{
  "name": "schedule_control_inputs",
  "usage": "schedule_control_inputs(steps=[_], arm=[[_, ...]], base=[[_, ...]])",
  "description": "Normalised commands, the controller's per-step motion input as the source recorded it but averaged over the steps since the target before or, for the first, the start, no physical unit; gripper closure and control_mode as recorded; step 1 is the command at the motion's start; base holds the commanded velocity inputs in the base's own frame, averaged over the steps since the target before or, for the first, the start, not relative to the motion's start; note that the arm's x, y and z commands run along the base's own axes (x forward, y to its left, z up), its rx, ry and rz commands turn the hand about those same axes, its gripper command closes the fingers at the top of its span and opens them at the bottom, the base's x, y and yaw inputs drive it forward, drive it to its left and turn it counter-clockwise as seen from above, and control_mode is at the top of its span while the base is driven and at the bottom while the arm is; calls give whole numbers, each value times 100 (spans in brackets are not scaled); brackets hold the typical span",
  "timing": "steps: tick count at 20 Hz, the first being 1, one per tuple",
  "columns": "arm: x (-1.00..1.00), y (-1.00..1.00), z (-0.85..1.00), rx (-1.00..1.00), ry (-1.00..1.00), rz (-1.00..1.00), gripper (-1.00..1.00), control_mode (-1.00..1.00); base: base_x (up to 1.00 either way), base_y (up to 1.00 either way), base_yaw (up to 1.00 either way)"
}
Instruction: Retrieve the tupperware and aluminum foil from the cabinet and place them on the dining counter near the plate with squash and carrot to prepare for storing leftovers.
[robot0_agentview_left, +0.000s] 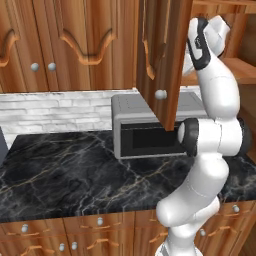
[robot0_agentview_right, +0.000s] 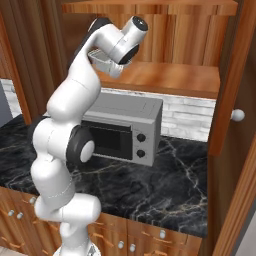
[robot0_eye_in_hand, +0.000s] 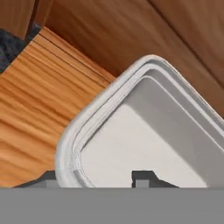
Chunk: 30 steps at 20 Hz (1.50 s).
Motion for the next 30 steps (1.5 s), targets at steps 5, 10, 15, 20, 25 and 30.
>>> schedule_control_inputs(steps=[5, 10, 15, 20, 25, 30], arm=[[-58, 0, -44, 0, -57, -16, 100, -100], [-91, 0, 29, 0, -14, -6, 100, -100], [-100, -27, 10, -1, 11, 0, 100, -100], [-100, -77, 1, 0, 12, -2, 100, -100], [-100, -26, -16, -4, 19, -4, 100, -100], [-100, 31, -40, -17, 22, 0, 100, -100]], base=[[0, 0, 0], [0, 0, 0], [0, 0, 0], [0, 0, 0], [0, 0, 0], [0, 0, 0]])
